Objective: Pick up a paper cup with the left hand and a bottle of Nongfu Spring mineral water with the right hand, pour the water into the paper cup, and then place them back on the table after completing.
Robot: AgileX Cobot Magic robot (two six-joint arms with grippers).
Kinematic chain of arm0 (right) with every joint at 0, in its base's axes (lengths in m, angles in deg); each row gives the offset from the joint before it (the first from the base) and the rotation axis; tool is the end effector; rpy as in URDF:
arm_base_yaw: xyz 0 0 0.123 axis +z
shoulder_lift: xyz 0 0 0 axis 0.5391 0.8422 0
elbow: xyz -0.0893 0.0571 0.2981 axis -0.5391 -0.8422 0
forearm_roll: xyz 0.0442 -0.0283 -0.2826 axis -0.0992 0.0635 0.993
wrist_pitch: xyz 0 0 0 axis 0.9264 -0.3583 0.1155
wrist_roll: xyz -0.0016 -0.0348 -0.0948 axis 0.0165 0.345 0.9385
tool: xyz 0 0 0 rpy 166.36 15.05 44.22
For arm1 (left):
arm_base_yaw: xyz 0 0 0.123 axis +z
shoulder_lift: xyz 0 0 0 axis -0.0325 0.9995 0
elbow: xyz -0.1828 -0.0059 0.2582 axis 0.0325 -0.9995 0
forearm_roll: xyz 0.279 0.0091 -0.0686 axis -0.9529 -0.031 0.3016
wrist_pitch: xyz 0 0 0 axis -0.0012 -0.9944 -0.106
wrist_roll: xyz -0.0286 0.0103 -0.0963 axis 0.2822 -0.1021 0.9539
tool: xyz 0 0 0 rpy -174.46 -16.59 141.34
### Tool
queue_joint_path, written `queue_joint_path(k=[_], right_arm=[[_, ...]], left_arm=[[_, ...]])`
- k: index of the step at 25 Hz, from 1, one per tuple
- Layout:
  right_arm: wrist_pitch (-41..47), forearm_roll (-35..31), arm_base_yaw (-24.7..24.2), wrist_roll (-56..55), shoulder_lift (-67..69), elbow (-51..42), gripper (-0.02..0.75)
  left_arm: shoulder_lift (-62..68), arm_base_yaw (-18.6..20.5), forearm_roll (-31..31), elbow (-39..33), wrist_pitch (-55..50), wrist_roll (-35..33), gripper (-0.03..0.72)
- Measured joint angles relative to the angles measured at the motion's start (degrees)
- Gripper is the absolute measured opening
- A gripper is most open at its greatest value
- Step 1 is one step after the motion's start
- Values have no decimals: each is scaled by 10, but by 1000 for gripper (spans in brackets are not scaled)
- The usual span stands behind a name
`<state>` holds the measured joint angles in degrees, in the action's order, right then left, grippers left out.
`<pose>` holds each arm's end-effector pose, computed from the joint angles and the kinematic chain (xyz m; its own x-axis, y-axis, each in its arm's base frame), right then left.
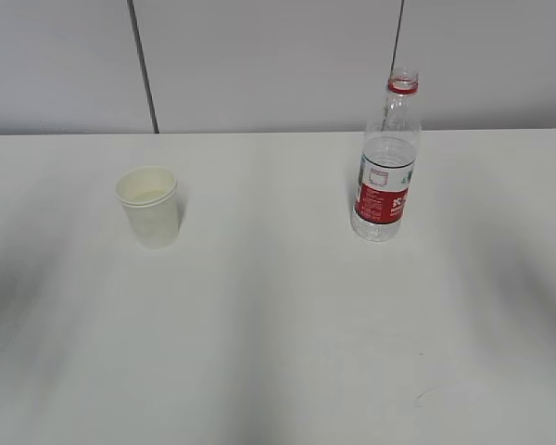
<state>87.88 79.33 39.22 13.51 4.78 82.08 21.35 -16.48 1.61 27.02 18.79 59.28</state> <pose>0.2294 0.0253 0.3199 -0.9702 0.0269 -0.2407 0.0223 0.9995 0.0219 0.2173 -0.0484 0.2897 -0.9839 -0.0785 -0.1605 -0.0838 0.9961 0.0267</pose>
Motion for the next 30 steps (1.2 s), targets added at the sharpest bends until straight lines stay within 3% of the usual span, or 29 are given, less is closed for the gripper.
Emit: queue_joint_path(k=[6,17,30], right_arm=[[1,-2,0,3,-47,0,590],[16,-16,0,43,-248,-1,590],[24,-21,0,65,-448,-96,590]], left_arm=[[-33,0,30,0,-1,-25,363],[-214,0,41,0,-12,-54,363],[-424,0,53,-19,-25,-87,363]])
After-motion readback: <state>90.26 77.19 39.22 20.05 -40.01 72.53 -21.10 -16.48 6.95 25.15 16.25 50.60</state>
